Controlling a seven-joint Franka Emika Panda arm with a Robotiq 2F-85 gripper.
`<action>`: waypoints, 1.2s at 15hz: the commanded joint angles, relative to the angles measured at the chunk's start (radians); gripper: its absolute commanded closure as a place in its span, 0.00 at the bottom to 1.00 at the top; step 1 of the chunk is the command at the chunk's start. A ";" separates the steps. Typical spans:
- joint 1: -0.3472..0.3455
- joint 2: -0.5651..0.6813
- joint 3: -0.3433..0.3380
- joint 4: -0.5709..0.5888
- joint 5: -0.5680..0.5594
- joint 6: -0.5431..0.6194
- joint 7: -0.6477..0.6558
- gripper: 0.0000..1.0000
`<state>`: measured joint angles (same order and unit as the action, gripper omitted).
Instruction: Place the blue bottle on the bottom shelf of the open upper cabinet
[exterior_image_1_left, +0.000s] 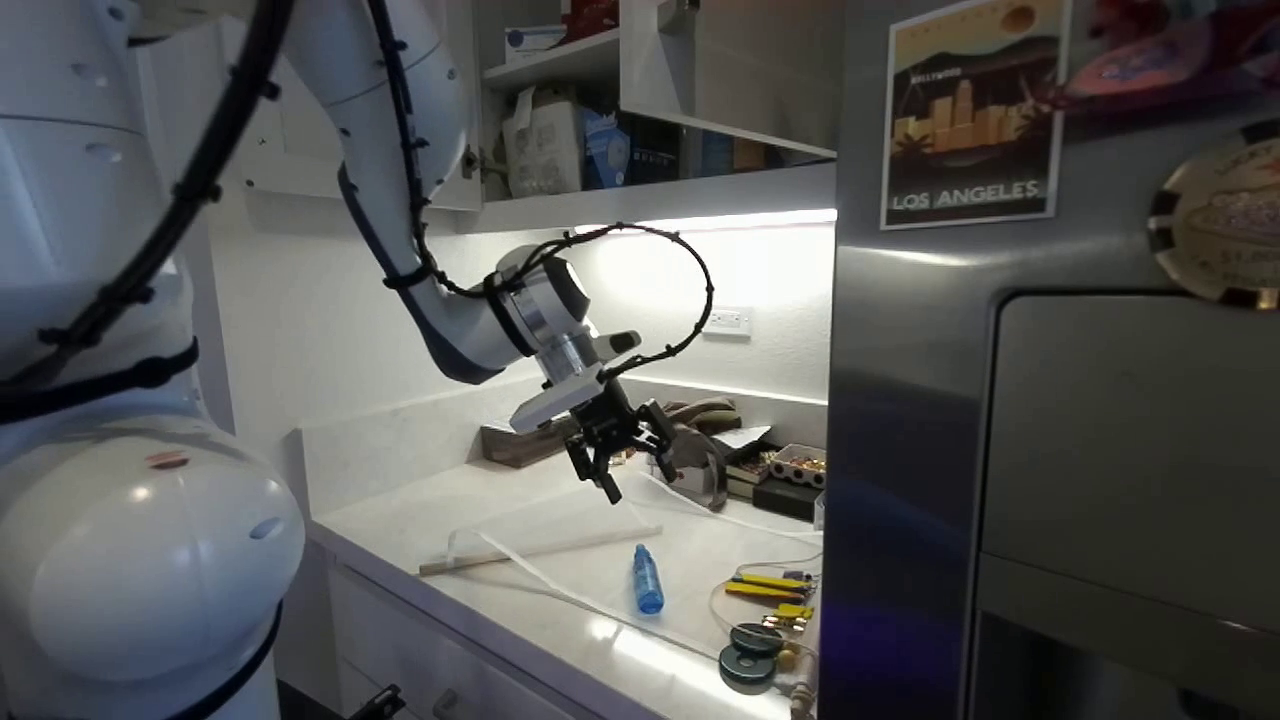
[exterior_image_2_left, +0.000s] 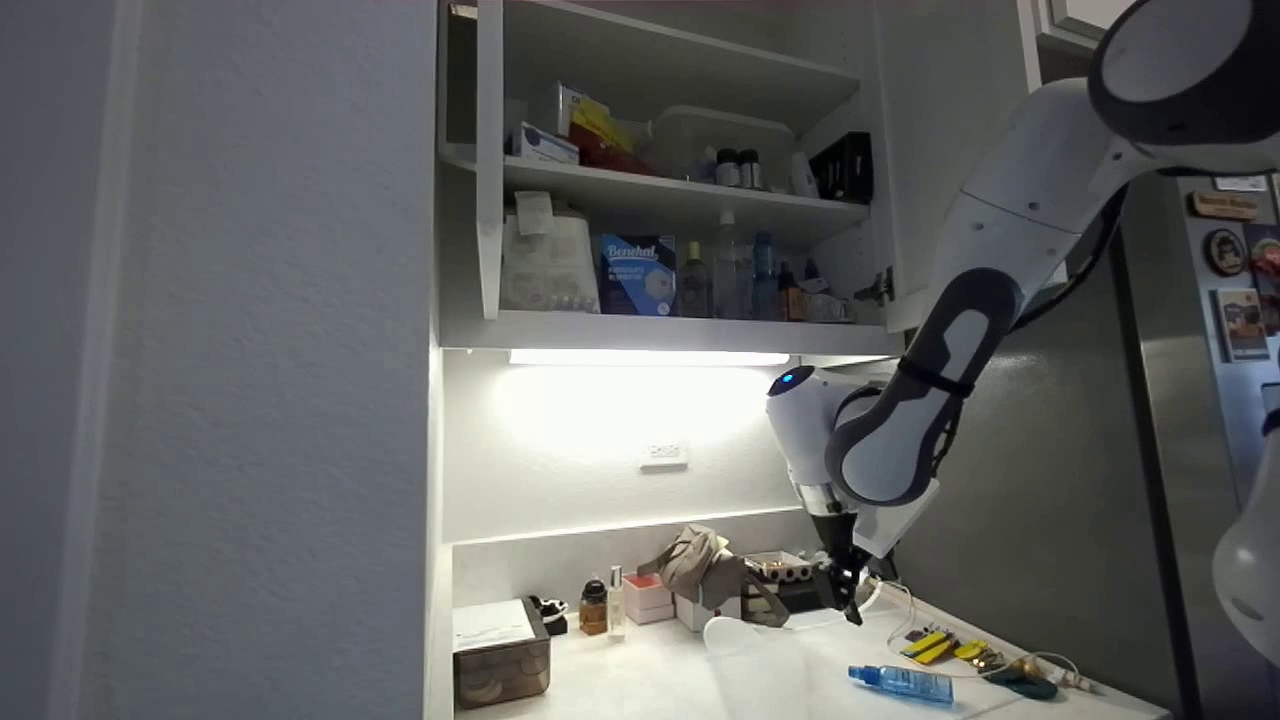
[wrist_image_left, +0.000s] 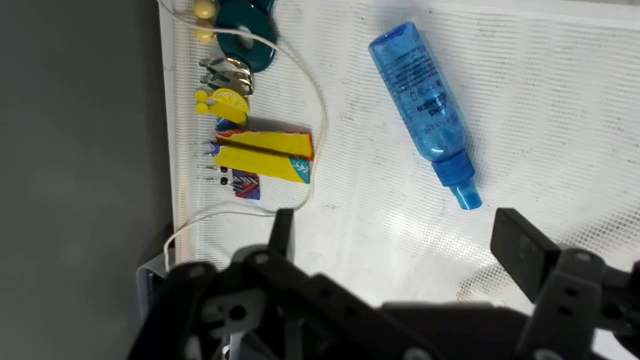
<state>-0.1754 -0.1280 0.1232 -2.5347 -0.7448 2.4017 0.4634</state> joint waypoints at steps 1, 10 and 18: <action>0.037 0.110 -0.085 0.058 0.002 0.072 -0.141 0.00; 0.129 0.155 -0.108 0.093 0.253 0.097 -0.478 0.00; 0.140 0.201 -0.124 0.111 0.326 0.090 -0.700 0.00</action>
<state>-0.0468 0.0532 0.0062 -2.4409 -0.4394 2.4988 -0.1560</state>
